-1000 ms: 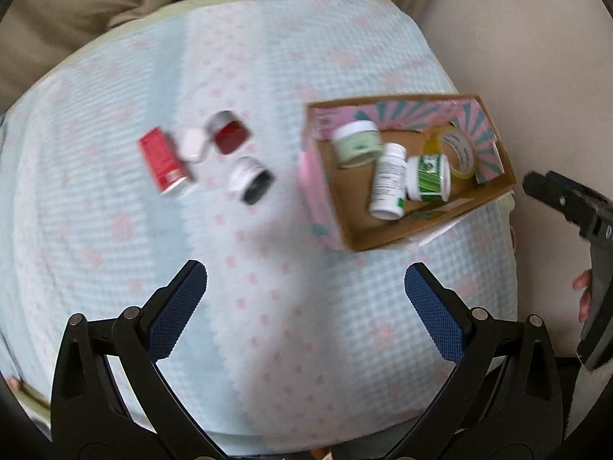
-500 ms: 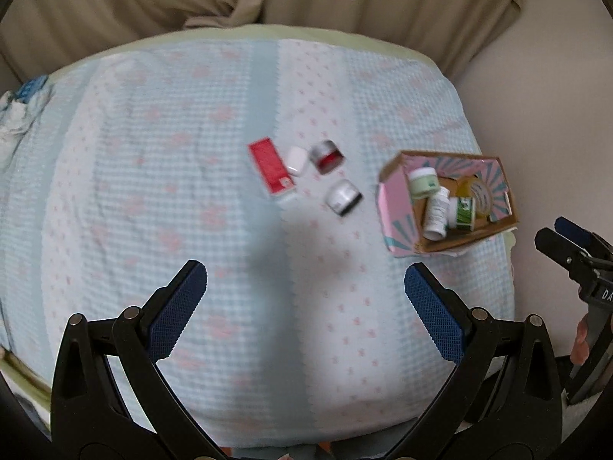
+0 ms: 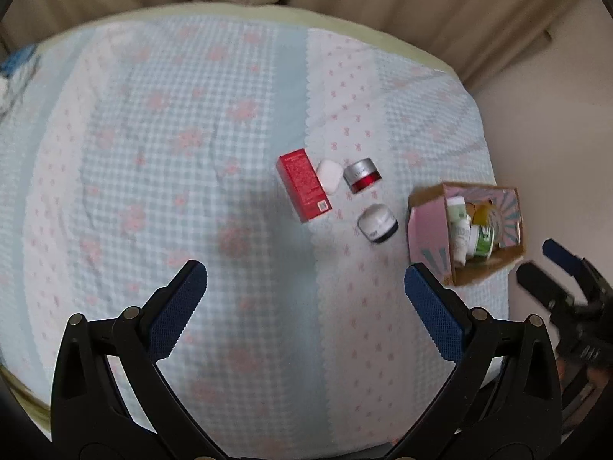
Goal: Organize rigid objects
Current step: 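Lift both tools away from the box toward the red box and jars, then grasp the red box with the left tool while the right tool grasps the red-lidded jar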
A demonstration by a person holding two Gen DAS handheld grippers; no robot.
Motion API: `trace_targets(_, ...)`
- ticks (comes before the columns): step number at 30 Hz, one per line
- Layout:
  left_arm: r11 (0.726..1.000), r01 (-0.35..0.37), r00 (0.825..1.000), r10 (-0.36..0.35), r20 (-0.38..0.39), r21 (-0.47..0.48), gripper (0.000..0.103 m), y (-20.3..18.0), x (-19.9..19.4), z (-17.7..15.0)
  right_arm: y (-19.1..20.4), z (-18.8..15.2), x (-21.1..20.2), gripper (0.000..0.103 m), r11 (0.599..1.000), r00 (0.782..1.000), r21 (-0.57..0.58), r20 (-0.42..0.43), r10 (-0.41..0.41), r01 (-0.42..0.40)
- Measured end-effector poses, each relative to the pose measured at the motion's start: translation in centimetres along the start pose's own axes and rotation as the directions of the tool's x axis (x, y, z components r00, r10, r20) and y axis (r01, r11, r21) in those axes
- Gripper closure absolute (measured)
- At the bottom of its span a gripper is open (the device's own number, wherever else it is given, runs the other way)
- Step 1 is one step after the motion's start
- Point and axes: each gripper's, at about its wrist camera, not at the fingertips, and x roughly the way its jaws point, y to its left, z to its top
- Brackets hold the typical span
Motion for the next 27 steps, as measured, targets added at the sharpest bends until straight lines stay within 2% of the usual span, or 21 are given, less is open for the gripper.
trace_targets(4,0.996,0.018,0.999,-0.020,-0.025,-0.088,0.000,0.6,3.7,2.6,0.7,2.5,3.7,0.000,0.992,0.999,-0.122,-0.045,0.010,-0.016)
trace_targets(9,0.980,-0.007,0.996,-0.010,-0.084,-0.199,0.000,1.1,9.5,5.3,0.5,4.8,10.4,0.000,0.970,0.990,-0.238,-0.141,0.007,-0.041)
trace_targets(13,0.963,-0.034,0.992,0.000,-0.124,-0.268,0.001,1.5,14.2,7.0,0.0,6.0,15.6,0.000,0.959,0.982,-0.281,-0.189,-0.023,-0.031)
trace_targets(15,0.958,-0.061,0.990,0.022,-0.139,-0.281,0.001,1.6,16.3,7.8,-0.2,6.4,18.1,0.006,0.955,0.976,-0.294,-0.215,-0.025,-0.040)
trace_targets(19,0.947,-0.112,0.982,0.058,-0.182,-0.300,0.005,1.8,20.3,8.9,-0.4,7.1,22.0,0.007,0.953,0.964,-0.297,-0.265,-0.026,-0.056)
trace_targets(24,0.928,-0.135,0.975,0.062,-0.213,-0.348,0.006,2.3,23.6,9.5,-0.1,7.3,25.9,0.016,0.950,0.944,-0.300,-0.329,-0.023,-0.082)
trace_targets(27,0.924,-0.155,0.969,0.074,-0.235,-0.350,0.015,2.2,25.1,9.6,-0.3,7.4,27.5,0.016,0.952,0.934,-0.294,-0.357,-0.023,-0.089)
